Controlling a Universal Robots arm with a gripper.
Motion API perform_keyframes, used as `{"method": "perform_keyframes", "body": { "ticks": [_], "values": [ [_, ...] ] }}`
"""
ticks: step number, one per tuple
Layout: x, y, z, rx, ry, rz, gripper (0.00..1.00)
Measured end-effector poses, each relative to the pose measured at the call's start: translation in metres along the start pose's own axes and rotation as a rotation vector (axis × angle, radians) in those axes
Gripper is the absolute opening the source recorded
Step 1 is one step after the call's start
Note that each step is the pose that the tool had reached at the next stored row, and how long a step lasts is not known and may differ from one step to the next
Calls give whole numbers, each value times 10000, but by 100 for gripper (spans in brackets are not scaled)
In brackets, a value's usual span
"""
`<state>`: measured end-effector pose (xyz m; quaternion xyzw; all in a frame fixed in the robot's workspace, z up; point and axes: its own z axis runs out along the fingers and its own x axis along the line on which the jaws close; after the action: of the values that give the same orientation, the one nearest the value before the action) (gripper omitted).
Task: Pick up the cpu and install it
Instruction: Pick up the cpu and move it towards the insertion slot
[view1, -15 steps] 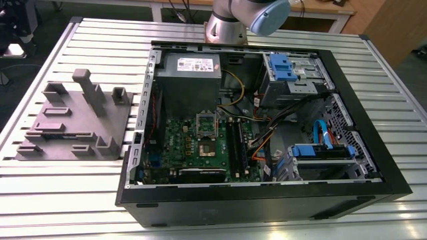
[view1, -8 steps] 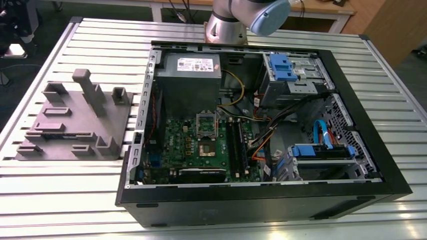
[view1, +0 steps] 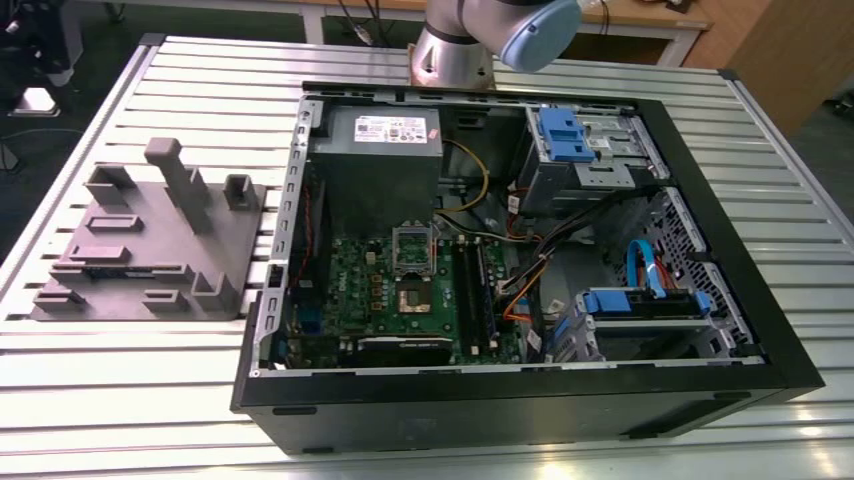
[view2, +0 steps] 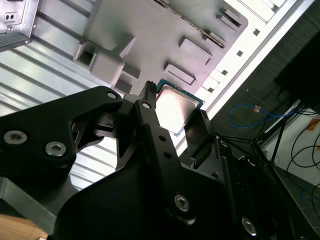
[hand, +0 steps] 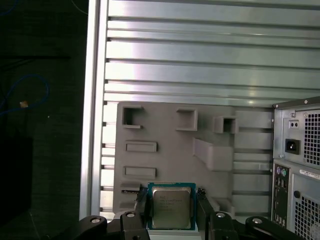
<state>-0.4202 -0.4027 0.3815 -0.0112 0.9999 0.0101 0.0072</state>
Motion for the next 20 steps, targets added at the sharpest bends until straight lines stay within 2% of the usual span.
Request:
{"method": "perform_keyframes", "body": {
  "ticks": [20],
  "values": [
    [-79,-1,1,-1,0,1,47]
  ]
}}
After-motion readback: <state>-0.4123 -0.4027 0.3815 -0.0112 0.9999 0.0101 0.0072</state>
